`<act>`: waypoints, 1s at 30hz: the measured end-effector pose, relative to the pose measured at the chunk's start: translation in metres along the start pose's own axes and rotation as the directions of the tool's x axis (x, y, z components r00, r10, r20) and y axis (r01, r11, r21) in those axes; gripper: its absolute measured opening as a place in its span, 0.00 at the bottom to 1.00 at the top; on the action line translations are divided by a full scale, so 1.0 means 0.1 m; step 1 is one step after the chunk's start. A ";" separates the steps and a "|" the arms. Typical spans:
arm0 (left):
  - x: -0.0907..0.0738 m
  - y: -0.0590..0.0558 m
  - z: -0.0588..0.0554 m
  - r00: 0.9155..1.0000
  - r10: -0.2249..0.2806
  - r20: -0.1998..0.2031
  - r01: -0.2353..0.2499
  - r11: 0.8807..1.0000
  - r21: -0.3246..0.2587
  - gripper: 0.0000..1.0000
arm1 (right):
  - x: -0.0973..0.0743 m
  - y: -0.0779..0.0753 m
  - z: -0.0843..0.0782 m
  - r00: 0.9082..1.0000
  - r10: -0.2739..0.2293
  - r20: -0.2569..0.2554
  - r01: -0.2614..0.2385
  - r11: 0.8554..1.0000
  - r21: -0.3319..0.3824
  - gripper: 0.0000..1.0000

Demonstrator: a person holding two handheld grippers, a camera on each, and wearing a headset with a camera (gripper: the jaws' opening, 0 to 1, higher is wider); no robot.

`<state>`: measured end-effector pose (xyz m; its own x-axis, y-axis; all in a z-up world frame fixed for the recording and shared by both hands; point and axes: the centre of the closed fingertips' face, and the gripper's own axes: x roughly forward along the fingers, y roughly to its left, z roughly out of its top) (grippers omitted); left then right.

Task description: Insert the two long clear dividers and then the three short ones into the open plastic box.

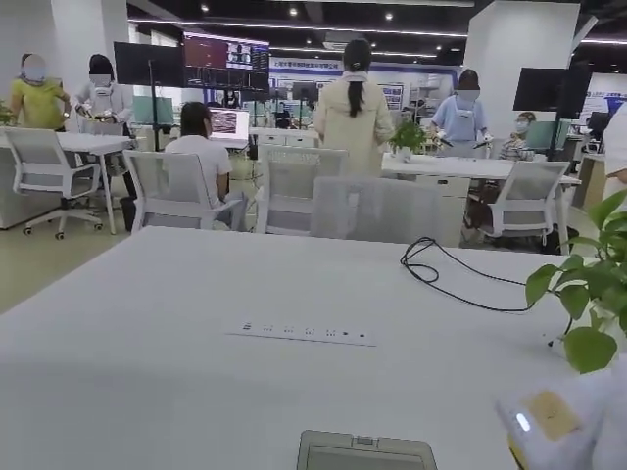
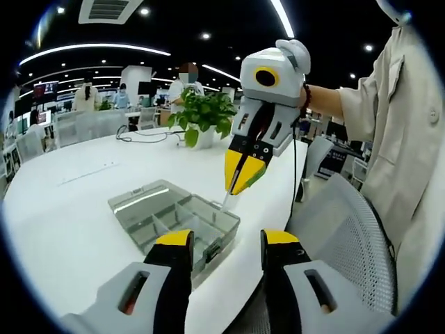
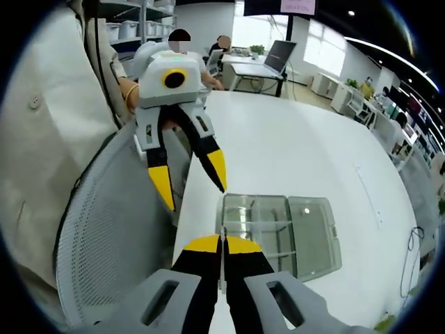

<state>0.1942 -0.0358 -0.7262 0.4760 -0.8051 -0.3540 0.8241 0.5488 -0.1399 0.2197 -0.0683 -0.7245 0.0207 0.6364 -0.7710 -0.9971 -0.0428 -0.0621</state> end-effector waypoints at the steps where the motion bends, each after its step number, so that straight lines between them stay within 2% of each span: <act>1: 0.00 0.02 0.00 1.000 0.010 0.002 -0.010 1.000 -0.002 0.40 | 0.01 -0.05 -0.04 1.000 -0.015 -0.021 0.015 1.000 0.002 0.02; 2: 0.00 0.04 0.00 1.000 0.019 0.005 -0.019 1.000 -0.007 0.42 | 0.02 -0.09 -0.08 0.999 -0.027 -0.043 0.027 1.000 0.005 0.02; 6: -0.01 0.08 0.02 0.999 0.041 0.025 -0.040 0.999 -0.023 0.46 | 0.07 -0.15 -0.15 0.998 -0.014 -0.069 0.016 1.000 0.019 0.02; 13: -0.01 0.16 0.02 0.996 0.083 0.043 -0.081 0.996 -0.040 0.58 | 0.14 -0.30 -0.28 0.992 -0.038 -0.121 0.043 0.998 0.042 0.02; 19: -0.01 0.21 0.02 0.993 0.104 0.055 -0.101 0.993 -0.055 0.66 | 0.20 -0.37 -0.38 0.986 -0.041 -0.160 0.051 0.997 0.060 0.02; 25: 0.00 0.24 0.01 0.991 0.123 0.059 -0.120 0.991 -0.065 0.70 | 0.24 -0.47 -0.47 0.978 -0.060 -0.200 0.079 0.993 0.089 0.02; 30: 0.01 0.24 0.01 0.990 0.126 0.062 -0.121 0.990 -0.067 0.71 | 0.27 -0.49 -0.49 0.977 -0.054 -0.207 0.077 0.992 0.104 0.02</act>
<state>0.2144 -0.0234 -0.7289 0.5940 -0.7422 -0.3103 0.7378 0.6563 -0.1576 0.2723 -0.0868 -0.7736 0.0895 0.4650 -0.8808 -0.9947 0.0871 -0.0551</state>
